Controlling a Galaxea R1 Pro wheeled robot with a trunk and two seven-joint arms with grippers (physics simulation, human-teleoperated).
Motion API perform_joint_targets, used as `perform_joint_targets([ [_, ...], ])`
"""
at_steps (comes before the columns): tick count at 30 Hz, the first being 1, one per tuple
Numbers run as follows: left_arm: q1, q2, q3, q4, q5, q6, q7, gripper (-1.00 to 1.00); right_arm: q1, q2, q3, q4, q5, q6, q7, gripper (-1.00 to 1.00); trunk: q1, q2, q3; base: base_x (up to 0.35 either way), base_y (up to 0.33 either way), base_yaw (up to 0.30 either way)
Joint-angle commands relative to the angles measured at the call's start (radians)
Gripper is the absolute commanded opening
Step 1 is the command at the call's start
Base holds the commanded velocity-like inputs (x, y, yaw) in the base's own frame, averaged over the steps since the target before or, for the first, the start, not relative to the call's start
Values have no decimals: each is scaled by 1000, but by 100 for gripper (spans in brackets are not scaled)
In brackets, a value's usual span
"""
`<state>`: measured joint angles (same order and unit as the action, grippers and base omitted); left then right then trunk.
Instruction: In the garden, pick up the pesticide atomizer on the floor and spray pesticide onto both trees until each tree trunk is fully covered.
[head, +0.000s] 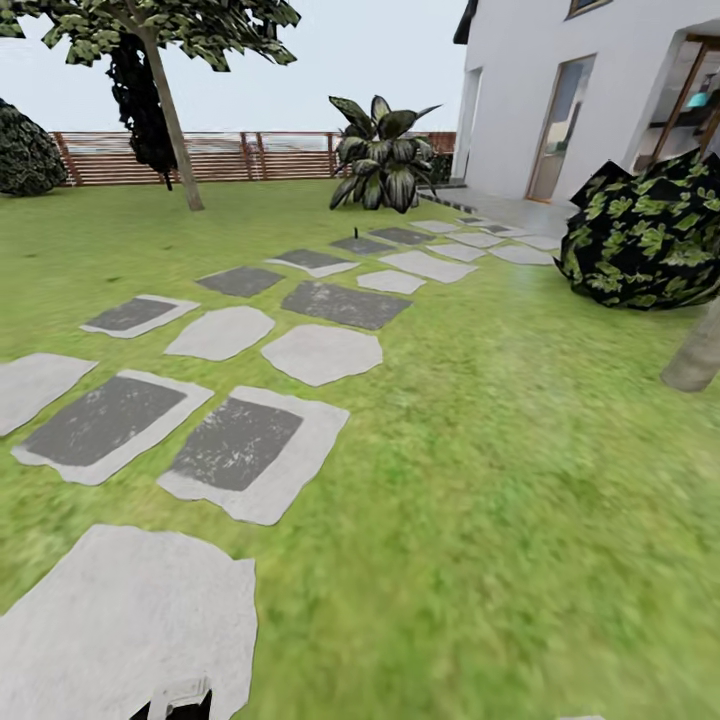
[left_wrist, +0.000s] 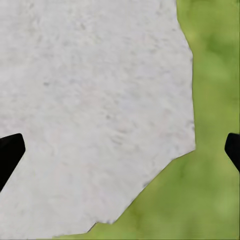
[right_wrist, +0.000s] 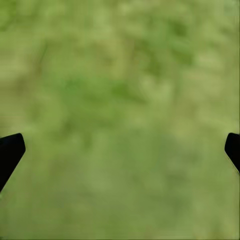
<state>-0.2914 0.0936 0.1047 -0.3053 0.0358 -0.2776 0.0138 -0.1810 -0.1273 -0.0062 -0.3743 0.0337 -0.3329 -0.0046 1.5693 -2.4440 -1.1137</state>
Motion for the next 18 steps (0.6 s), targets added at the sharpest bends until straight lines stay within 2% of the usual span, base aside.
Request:
perform_joint_targets([
  [1,0,0,0,0,0,0,0,100,0,0,0,0,0,0,0,100,0,0,1,323,98,112],
  [18,0,0,0,0,1,0,0,100,0,0,0,0,0,1,0,100,0,0,1,323,111,10],
])
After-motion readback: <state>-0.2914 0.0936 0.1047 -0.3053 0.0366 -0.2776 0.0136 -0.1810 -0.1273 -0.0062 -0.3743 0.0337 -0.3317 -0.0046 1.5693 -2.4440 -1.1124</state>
